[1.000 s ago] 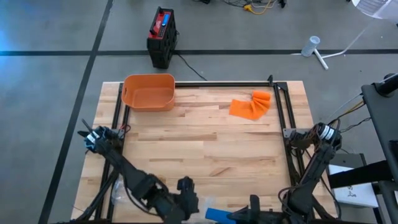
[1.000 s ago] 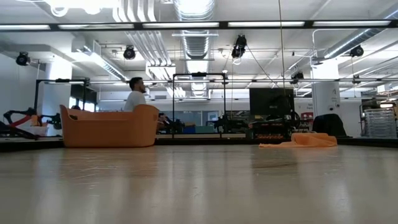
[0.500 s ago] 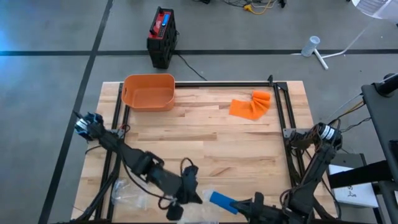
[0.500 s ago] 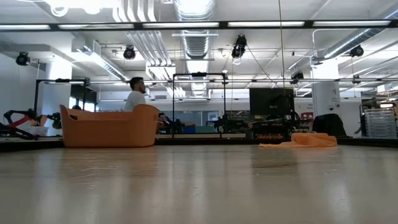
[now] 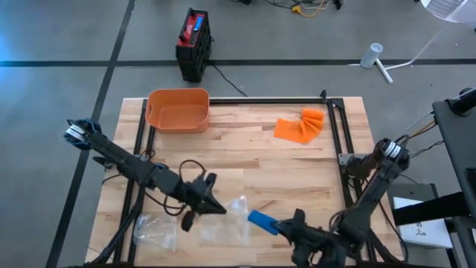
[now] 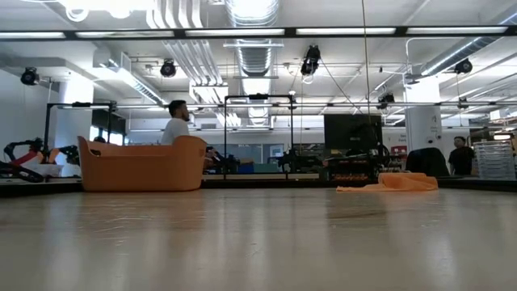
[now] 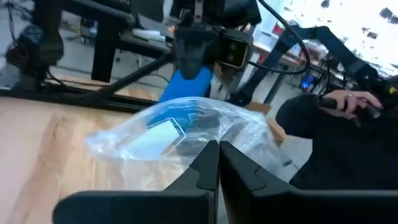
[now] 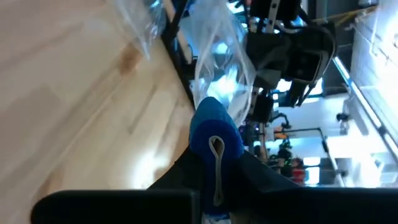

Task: Roll bandage
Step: Put the rolled blue bandage into the transparent zip bag

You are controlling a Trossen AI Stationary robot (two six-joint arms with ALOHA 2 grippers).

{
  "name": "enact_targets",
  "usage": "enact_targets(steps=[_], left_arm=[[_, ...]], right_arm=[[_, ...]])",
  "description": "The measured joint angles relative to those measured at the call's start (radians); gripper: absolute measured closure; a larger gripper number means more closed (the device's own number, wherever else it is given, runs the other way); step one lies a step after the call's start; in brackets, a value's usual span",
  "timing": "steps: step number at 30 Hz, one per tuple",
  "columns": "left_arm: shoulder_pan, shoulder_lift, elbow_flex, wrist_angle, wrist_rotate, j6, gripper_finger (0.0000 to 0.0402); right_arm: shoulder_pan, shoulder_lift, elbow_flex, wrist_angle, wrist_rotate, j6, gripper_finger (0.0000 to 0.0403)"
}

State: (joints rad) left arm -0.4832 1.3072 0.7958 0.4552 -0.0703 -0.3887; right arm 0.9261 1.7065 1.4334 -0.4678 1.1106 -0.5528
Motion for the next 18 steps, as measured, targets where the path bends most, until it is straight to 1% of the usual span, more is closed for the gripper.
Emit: enact_targets(steps=[2, 6, 11, 14, 15, 18], left_arm=[[0.011, -0.013, -0.052, 0.042, -0.012, 0.002, 0.0401], [0.033, -0.004, -0.11, 0.098, -0.026, 0.016, 0.0401], [0.062, 0.045, -0.116, 0.193, 0.001, 0.093, 0.0401], [0.076, 0.059, -0.137, 0.209, 0.016, 0.139, 0.0401], [0.081, 0.064, -0.154, 0.246, 0.015, 0.148, 0.0401], [0.099, 0.098, -0.225, 0.461, 0.036, 0.161, 0.0401]], right_arm=[[-0.02, -0.001, 0.0, -0.005, -0.012, -0.047, 0.0377], [-0.065, -0.007, -0.001, 0.013, -0.034, -0.16, 0.0377], [-0.14, -0.029, -0.001, 0.013, -0.208, -0.216, 0.0377], [-0.177, -0.041, -0.001, 0.032, -0.248, -0.241, 0.0377], [-0.182, -0.049, -0.001, 0.044, -0.25, -0.252, 0.0377], [-0.181, -0.077, -0.002, 0.097, -0.266, -0.276, 0.0377]])
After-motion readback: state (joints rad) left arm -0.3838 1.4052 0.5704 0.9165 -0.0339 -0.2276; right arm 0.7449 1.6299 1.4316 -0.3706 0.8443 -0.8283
